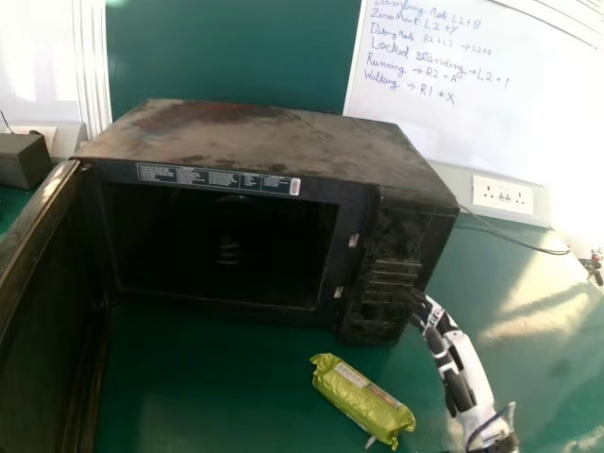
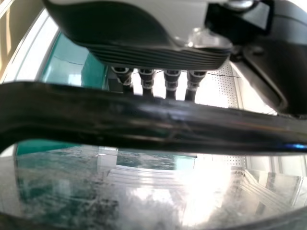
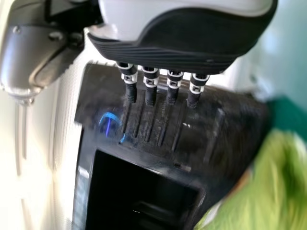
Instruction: Put biscuit inside oven
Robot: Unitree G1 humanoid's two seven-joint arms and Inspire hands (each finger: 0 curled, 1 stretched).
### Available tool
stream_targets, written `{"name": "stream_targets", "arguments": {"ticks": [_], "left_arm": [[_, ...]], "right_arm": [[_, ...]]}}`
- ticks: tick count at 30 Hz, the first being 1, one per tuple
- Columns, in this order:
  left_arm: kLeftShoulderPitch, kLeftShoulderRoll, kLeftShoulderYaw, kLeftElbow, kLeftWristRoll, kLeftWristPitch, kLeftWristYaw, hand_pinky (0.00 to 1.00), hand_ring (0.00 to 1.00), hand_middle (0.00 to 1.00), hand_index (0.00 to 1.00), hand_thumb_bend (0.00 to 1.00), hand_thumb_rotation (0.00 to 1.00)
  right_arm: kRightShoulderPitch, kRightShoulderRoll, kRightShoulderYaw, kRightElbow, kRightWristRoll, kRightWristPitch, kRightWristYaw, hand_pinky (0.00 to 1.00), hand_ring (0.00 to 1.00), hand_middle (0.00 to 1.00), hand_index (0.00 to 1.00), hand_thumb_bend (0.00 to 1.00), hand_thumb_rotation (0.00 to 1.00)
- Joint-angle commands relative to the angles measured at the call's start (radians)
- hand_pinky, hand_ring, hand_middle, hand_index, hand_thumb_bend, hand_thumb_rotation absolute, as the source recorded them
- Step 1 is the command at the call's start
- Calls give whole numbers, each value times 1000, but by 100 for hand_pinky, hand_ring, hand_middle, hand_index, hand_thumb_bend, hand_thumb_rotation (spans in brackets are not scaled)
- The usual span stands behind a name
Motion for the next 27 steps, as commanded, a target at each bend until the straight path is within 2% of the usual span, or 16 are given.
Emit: {"name": "stream_targets", "arguments": {"ticks": [1,3,5,8,13,18,21,27], "left_arm": [[-1,-17,-1,9,3,-7,-5,84,88,92,93,100,59],[-1,-14,-4,10,-6,-5,-12,88,87,91,93,100,58],[-1,-16,-3,14,-7,-8,-17,93,91,92,93,100,59],[2,-22,-5,8,-2,-6,-15,89,90,91,92,100,63],[13,-27,-14,-20,3,6,-1,85,86,88,87,100,68],[18,-26,-20,-28,-6,-5,-12,82,82,85,84,100,72],[31,-30,-28,-43,-12,-1,-14,88,83,86,85,100,75],[78,-18,-42,-88,-22,10,-23,90,81,84,83,100,72]], "right_arm": [[-8,-47,6,-20,-66,-44,-20,100,100,100,100,95,95],[-6,-87,11,-41,-132,-66,-34,100,100,100,100,94,94],[0,-124,12,-73,-202,-84,-51,100,100,100,100,94,94],[5,-177,9,-107,-334,-131,-96,100,100,100,100,95,94],[14,-263,4,-166,-567,-157,-169,100,100,100,100,96,94],[18,-342,11,-224,-727,-146,-187,100,100,100,100,97,94],[21,-395,15,-266,-785,-121,-151,100,100,100,100,98,93],[28,-438,45,-284,-915,-86,-164,100,100,100,100,98,93]]}}
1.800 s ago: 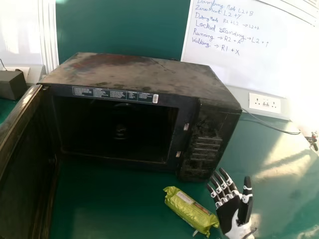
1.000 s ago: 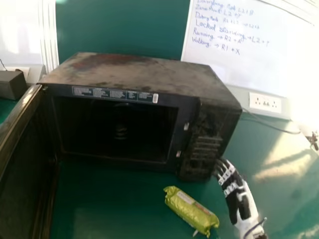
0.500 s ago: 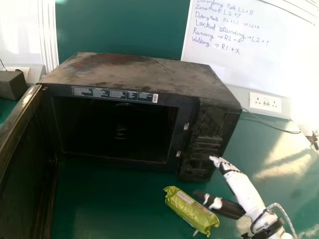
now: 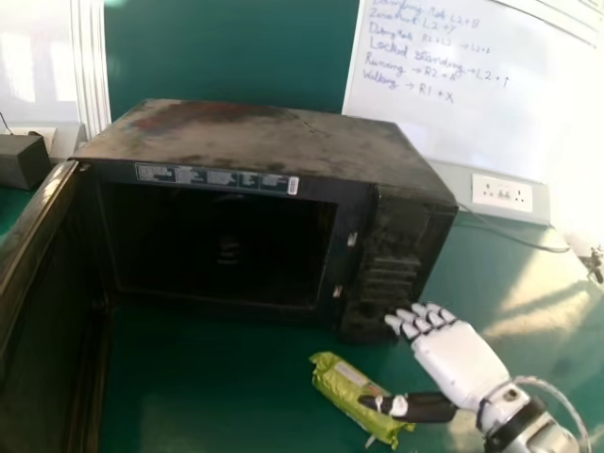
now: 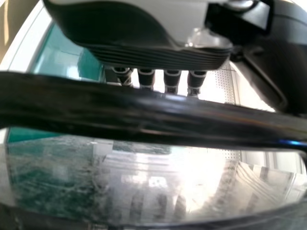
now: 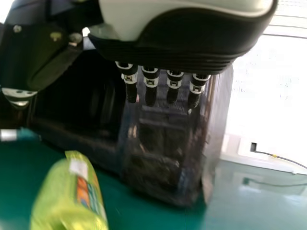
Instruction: Put biscuit inside oven
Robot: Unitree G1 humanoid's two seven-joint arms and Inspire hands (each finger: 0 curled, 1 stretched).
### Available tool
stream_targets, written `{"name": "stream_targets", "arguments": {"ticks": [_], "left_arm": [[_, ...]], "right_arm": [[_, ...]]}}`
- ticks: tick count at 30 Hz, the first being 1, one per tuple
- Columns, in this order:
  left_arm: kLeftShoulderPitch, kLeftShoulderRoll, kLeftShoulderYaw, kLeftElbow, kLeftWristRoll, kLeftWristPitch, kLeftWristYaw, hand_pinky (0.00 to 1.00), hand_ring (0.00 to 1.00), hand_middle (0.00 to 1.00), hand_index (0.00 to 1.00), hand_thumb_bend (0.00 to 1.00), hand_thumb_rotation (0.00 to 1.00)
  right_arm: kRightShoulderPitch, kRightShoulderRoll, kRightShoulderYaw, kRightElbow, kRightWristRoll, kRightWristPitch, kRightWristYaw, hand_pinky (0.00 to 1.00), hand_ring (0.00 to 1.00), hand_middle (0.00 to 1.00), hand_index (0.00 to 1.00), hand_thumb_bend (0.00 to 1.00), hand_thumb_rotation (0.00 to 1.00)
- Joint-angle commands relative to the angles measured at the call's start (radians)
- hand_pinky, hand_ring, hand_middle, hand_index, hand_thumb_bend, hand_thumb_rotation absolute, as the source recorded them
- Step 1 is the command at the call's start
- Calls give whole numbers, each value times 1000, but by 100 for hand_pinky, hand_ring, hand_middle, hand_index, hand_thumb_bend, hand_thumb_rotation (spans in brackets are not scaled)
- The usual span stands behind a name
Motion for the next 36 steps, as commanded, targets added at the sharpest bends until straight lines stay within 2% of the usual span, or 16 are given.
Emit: {"name": "stream_targets", "arguments": {"ticks": [1,6,13,16,22,29,36], "left_arm": [[32,-11,-11,-31,-15,14,-4,89,81,84,82,100,73],[39,-3,-7,-56,-9,13,1,95,83,85,83,100,76],[37,6,0,-74,-9,5,-9,91,81,83,82,100,75],[34,5,10,-69,-1,-8,-13,91,80,82,81,100,75],[44,-3,8,-69,-4,-7,-17,90,81,83,82,100,82],[52,-12,7,-66,16,-21,-19,90,80,82,82,100,87],[34,-36,37,-31,133,-103,28,88,79,82,82,100,87]], "right_arm": [[16,-22,22,-11,-60,16,-11,100,100,100,100,98,93],[23,-57,58,-37,-174,83,58,100,100,100,100,98,95],[15,-70,111,-58,-247,159,129,100,100,100,100,94,96],[16,-59,137,-44,-271,187,119,100,100,100,100,92,95],[3,-17,186,10,-273,273,93,100,100,100,100,93,95],[-15,-4,243,19,-253,307,71,100,100,100,100,94,95],[-10,12,273,-1,-249,316,45,95,100,100,100,96,98]]}}
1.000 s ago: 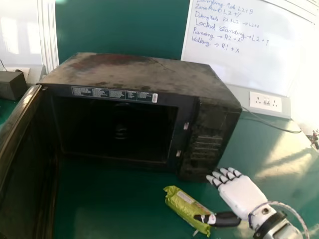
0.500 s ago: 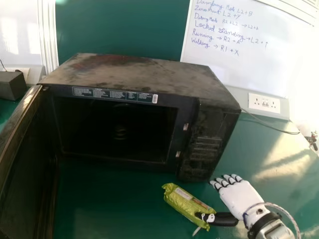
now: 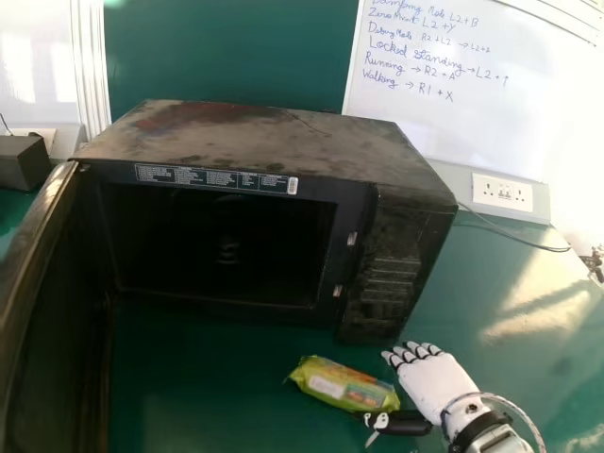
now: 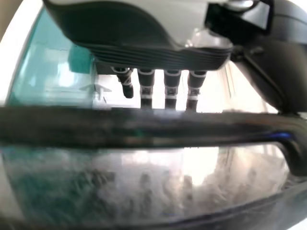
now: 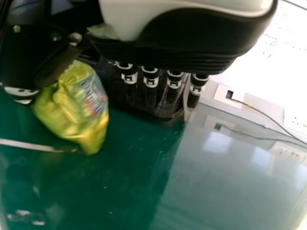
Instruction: Put biscuit inside oven
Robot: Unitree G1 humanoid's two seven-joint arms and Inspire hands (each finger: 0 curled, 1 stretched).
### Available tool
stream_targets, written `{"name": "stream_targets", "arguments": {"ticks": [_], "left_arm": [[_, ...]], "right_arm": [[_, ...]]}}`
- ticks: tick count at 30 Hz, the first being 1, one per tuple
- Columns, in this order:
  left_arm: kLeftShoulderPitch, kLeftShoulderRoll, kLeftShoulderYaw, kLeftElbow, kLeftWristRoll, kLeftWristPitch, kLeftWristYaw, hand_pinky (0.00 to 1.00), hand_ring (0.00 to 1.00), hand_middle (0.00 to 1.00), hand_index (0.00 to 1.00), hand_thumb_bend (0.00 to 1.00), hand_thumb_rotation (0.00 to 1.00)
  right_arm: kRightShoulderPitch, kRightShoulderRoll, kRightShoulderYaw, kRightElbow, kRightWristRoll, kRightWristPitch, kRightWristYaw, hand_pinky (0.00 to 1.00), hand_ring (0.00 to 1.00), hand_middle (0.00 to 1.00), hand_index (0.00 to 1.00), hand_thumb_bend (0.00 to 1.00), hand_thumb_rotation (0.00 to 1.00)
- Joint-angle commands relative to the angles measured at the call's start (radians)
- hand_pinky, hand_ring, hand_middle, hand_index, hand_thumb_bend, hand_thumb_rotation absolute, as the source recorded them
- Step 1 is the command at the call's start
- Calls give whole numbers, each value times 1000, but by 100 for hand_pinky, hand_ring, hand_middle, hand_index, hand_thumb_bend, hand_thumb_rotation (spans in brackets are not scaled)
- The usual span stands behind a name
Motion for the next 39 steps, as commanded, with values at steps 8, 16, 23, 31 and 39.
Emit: {"name": "stream_targets", "arguments": {"ticks": [8,16,23,31,39], "left_arm": [[-14,-7,-11,38,34,-58,37,87,79,82,82,100,86],[-19,0,-7,50,50,-63,63,91,81,83,83,100,87],[-30,9,-9,75,64,-81,73,89,80,83,82,100,84],[-22,9,-7,80,68,-93,84,89,81,83,82,98,82],[-9,23,-22,86,15,-83,71,88,80,82,82,96,83]], "right_arm": [[23,-4,2,-58,20,17,9,95,100,100,100,94,98],[24,-21,-10,-82,49,9,32,94,100,100,100,96,96],[45,-52,-19,-86,63,-32,12,93,100,100,100,96,94],[54,-24,6,-79,72,-38,-12,93,100,100,100,97,91],[59,-12,26,-49,70,-59,-69,97,100,100,100,100,97]]}}
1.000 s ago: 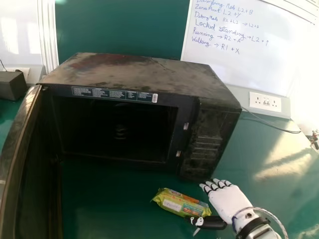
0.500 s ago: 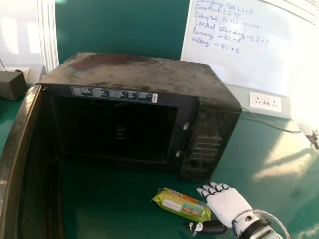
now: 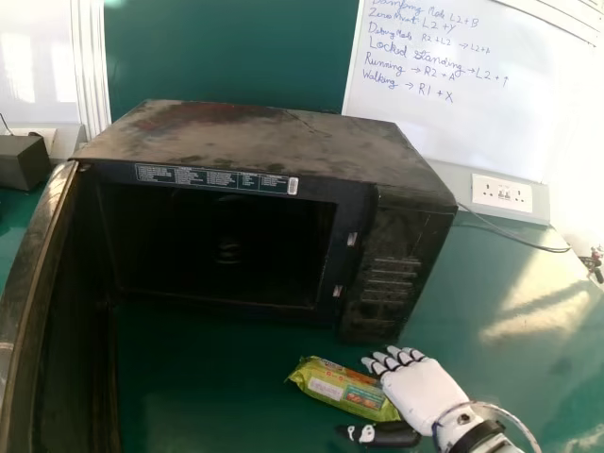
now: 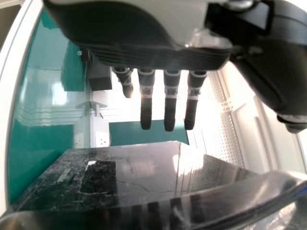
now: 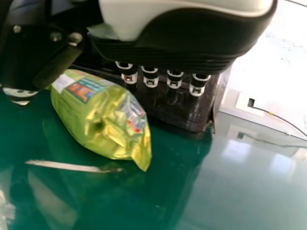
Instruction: Put biscuit inside oven
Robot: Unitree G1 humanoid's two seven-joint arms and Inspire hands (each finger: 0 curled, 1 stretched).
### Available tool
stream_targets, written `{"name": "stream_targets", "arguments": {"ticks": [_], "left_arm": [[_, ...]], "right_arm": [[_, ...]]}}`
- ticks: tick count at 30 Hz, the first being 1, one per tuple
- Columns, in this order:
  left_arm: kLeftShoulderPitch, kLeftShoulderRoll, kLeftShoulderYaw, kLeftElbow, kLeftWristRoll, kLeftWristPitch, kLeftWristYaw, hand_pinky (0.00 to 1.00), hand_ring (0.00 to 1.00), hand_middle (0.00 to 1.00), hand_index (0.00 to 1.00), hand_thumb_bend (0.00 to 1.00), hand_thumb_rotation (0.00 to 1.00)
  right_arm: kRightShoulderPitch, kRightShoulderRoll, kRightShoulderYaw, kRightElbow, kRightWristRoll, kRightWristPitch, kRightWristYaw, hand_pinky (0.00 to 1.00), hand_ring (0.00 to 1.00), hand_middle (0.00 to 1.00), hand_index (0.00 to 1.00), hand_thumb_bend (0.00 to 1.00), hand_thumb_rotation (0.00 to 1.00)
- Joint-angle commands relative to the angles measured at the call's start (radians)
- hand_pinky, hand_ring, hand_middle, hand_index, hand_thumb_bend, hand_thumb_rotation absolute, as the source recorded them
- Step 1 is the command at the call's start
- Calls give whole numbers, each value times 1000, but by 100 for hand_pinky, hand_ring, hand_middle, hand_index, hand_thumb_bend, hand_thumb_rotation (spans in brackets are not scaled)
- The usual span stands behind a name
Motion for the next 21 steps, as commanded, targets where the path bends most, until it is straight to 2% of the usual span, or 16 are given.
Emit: {"name": "stream_targets", "arguments": {"ticks": [1,7,12,21], "left_arm": [[9,6,2,19,-9,-6,-4,88,80,82,81,96,83],[-5,-8,24,51,1,-14,24,88,80,83,81,96,82],[-36,14,51,106,-45,-11,20,88,80,82,81,96,80],[-33,11,47,101,-44,0,12,88,80,81,81,95,77]], "right_arm": [[10,6,10,16,6,-12,-25,97,100,100,100,100,97],[12,10,18,29,12,-15,-30,94,100,100,100,100,92],[17,15,25,33,10,-17,-41,95,100,100,100,100,87],[-26,26,60,137,-4,-29,-106,95,100,100,100,100,86]]}}
